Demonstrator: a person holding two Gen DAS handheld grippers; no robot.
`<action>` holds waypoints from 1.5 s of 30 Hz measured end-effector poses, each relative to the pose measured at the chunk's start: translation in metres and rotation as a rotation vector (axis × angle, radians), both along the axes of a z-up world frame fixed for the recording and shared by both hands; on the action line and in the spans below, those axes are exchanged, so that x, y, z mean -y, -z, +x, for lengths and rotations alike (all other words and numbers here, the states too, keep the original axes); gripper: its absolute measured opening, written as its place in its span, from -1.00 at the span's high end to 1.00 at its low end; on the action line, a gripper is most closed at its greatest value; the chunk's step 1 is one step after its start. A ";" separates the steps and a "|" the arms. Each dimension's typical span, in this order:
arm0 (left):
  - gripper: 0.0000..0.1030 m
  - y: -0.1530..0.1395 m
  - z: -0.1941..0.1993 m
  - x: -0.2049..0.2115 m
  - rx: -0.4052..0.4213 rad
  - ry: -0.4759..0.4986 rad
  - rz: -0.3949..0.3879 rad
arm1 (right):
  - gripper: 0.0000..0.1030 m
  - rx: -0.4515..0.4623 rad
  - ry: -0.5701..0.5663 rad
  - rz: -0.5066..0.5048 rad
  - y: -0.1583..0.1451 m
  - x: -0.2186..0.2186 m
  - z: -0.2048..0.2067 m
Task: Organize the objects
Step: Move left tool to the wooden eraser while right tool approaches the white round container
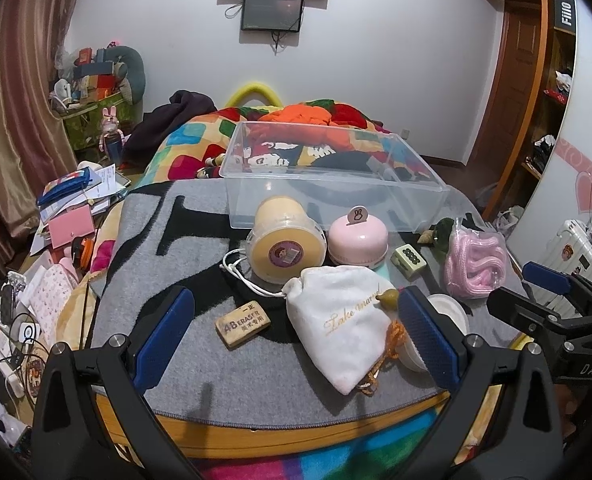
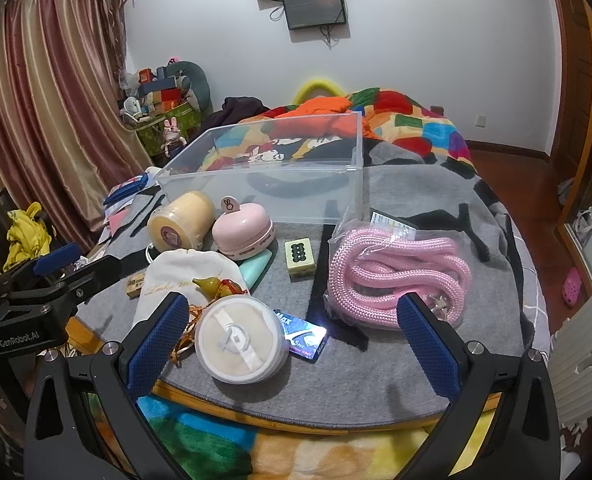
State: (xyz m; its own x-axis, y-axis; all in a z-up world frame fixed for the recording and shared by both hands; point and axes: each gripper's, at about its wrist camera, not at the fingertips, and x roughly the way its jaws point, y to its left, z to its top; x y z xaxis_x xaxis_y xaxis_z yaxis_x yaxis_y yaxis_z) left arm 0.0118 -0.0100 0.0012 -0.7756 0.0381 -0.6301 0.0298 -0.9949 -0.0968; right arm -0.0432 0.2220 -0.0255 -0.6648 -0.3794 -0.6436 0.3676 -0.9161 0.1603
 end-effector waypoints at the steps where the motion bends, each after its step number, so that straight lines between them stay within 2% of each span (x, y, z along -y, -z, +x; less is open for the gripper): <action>1: -1.00 0.001 0.000 0.000 0.002 0.000 0.000 | -1.00 0.000 0.000 0.001 0.000 0.000 0.000; 6: -1.00 0.006 -0.004 0.004 0.029 -0.032 -0.015 | -1.00 -0.001 -0.005 0.002 0.001 0.000 0.001; 12: -1.00 0.018 -0.008 0.012 0.072 -0.024 0.020 | -1.00 0.001 -0.030 0.012 0.004 0.005 0.003; 23: -1.00 0.038 -0.009 0.031 0.096 -0.056 0.030 | -1.00 0.044 -0.085 0.044 0.021 0.026 0.004; 29: -1.00 0.052 -0.012 0.039 0.113 -0.094 0.004 | -1.00 0.077 -0.109 0.064 0.034 0.036 0.002; 34: -1.00 0.055 -0.012 0.039 0.096 -0.111 -0.043 | -1.00 0.104 -0.131 0.079 0.043 0.042 0.000; 38: -0.65 0.058 -0.016 0.036 0.103 -0.099 -0.061 | -1.00 0.120 -0.146 0.090 0.050 0.047 -0.001; 45: -0.53 0.063 -0.022 0.036 0.110 -0.085 -0.064 | -0.98 0.097 -0.119 0.096 0.051 0.044 -0.001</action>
